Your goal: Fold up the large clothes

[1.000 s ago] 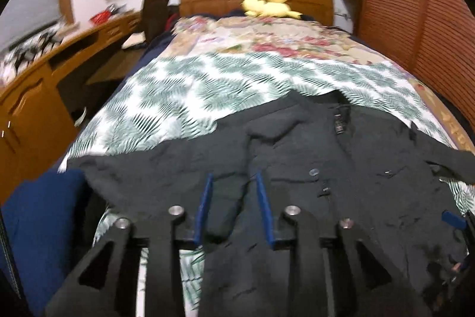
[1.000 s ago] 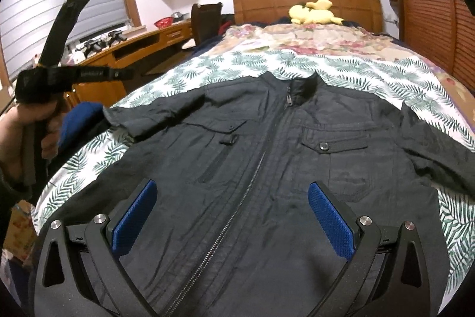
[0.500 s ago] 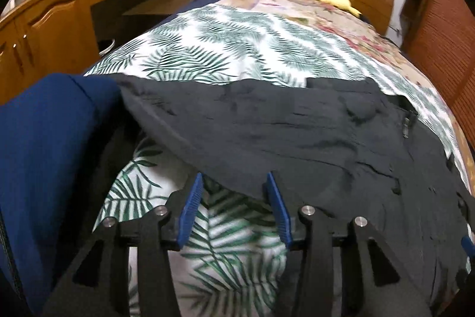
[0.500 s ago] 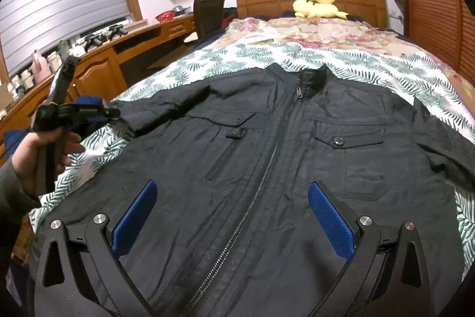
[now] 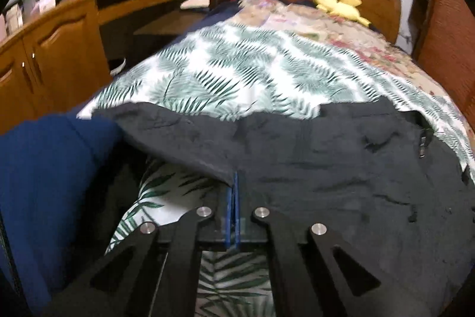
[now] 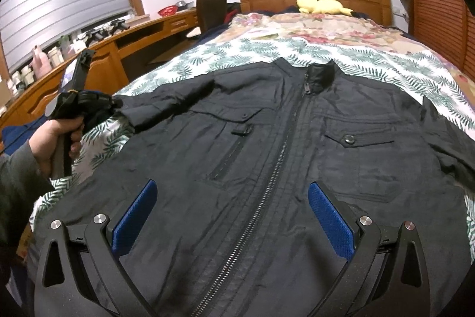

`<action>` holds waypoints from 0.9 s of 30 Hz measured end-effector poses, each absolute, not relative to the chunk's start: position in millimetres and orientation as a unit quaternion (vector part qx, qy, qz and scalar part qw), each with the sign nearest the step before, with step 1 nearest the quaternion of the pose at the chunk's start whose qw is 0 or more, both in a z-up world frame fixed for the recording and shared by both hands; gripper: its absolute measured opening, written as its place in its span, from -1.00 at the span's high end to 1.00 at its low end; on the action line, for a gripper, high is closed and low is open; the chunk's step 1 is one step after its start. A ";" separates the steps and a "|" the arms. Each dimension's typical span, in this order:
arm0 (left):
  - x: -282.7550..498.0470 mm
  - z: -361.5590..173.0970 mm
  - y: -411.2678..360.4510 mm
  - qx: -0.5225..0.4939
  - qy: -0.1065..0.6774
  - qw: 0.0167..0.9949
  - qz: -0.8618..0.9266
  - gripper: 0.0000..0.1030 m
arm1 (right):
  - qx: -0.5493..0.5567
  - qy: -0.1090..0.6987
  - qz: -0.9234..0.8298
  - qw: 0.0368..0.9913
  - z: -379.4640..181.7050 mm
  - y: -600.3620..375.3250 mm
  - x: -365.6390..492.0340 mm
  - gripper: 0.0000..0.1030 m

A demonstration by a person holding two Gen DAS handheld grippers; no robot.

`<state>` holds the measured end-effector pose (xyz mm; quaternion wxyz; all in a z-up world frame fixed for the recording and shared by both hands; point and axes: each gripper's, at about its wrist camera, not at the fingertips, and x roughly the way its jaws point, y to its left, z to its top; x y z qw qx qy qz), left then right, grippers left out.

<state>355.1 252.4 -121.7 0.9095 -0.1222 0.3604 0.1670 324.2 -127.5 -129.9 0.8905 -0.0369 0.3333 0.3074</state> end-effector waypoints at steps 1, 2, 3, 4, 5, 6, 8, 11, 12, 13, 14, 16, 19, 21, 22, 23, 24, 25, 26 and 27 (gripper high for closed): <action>354.5 -115.5 245.6 -0.115 0.355 0.914 0.161 1.00 | -0.034 0.332 0.305 0.892 -128.0 -131.2 324.0 -1.00; 354.2 -108.3 236.4 -0.107 0.350 0.918 0.152 1.00 | -0.032 0.330 0.304 0.893 -126.5 -133.9 323.3 -1.00; 354.2 -98.9 223.2 -0.097 0.344 0.924 0.139 1.00 | -0.030 0.328 0.303 0.894 -124.0 -137.6 322.6 -1.00; 353.9 -91.0 212.7 -0.090 0.339 0.928 0.128 1.00 | -0.028 0.326 0.302 0.896 -121.6 -140.6 322.0 -1.00; 353.7 -79.4 193.6 -0.077 0.334 0.933 0.108 1.00 | -0.026 0.323 0.300 0.897 -118.8 -145.0 321.1 -1.00; 352.7 -69.9 178.0 -0.066 0.328 0.938 0.093 1.00 | -0.025 0.321 0.298 0.899 -116.8 -147.2 319.7 -1.00; 349.3 -54.3 143.2 -0.046 0.321 0.944 0.053 1.00 | -0.022 0.316 0.295 0.901 -111.9 -154.7 318.3 -1.00; 344.6 -43.1 99.6 -0.004 0.320 0.947 0.016 1.00 | -0.018 0.309 0.292 0.905 -104.7 -163.6 316.8 -1.00; 344.1 -43.6 87.1 0.007 0.327 0.945 0.009 1.00 | -0.019 0.306 0.290 0.906 -102.5 -166.6 315.7 -1.00; 344.3 -44.5 81.7 0.010 0.336 0.942 0.004 1.00 | -0.020 0.304 0.288 0.908 -100.5 -169.1 314.8 -1.00; 344.2 -46.5 78.5 0.013 0.346 0.938 -0.002 0.94 | -0.021 0.302 0.286 0.909 -98.5 -171.3 314.2 -1.00; 342.0 -50.5 76.2 0.014 0.363 0.931 -0.014 0.78 | -0.020 0.299 0.285 0.910 -95.9 -173.8 313.9 -1.00; 327.5 -53.9 72.5 0.014 0.380 0.925 -0.026 0.56 | -0.019 0.295 0.285 0.912 -91.7 -176.6 312.6 -1.00; 306.8 -56.5 74.3 0.006 0.378 0.925 -0.034 0.47 | -0.020 0.293 0.283 0.913 -90.3 -177.4 312.6 -1.00; 300.0 -57.6 74.5 0.004 0.381 0.924 -0.037 0.43 | -0.019 0.293 0.282 0.913 -89.7 -177.7 313.3 -1.00; 292.7 -59.1 77.0 0.004 0.384 0.922 -0.039 0.42 | -0.018 0.293 0.282 0.913 -89.6 -177.9 314.4 -1.00; 284.5 -59.9 80.7 0.005 0.384 0.923 -0.037 0.40 | -0.017 0.293 0.283 0.913 -89.4 -177.2 315.4 -1.00; 276.8 -59.1 85.5 0.005 0.379 0.925 -0.030 0.37 | -0.017 0.294 0.283 0.913 -89.7 -176.9 315.5 -1.00; 270.7 -57.9 90.2 0.002 0.374 0.927 -0.024 0.33 | -0.018 0.294 0.284 0.913 -90.1 -175.3 315.7 -1.00; 267.8 -56.8 95.8 -0.002 0.369 0.929 -0.019 0.32 | -0.020 0.293 0.284 0.913 -90.7 -174.5 314.9 -1.00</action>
